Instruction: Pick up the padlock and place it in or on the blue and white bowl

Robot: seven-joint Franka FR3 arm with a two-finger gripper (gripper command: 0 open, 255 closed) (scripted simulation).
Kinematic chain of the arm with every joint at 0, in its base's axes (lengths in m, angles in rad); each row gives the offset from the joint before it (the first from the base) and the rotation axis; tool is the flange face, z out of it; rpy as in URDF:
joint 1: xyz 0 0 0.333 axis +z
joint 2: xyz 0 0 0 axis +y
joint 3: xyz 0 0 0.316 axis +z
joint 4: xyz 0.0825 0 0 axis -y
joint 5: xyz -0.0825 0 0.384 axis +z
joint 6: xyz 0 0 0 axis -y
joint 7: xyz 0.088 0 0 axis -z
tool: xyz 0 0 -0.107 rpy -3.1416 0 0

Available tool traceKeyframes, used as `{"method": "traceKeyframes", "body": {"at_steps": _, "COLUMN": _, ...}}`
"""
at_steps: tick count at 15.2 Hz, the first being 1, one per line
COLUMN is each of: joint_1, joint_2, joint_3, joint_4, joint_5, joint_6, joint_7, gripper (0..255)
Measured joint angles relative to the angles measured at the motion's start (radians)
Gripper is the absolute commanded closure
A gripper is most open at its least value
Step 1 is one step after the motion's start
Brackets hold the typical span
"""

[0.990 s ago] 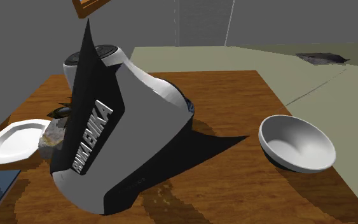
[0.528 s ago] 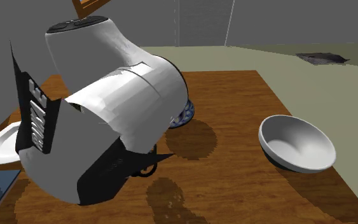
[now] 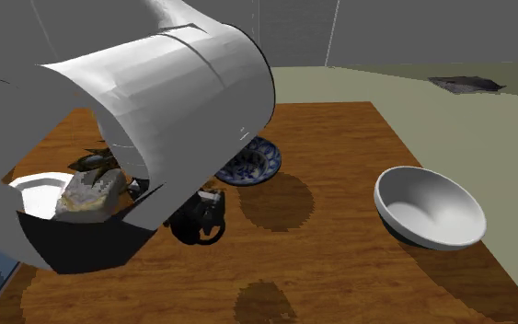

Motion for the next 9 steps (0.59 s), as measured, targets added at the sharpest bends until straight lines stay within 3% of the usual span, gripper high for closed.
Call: {"method": "traceKeyframes", "body": {"at_steps": 9, "joint_1": -0.015, "joint_2": -0.067, "joint_3": 0.008, "joint_4": 0.038, "joint_5": 0.044, "joint_6": -0.099, "joint_7": -0.04, "gripper": 255}}
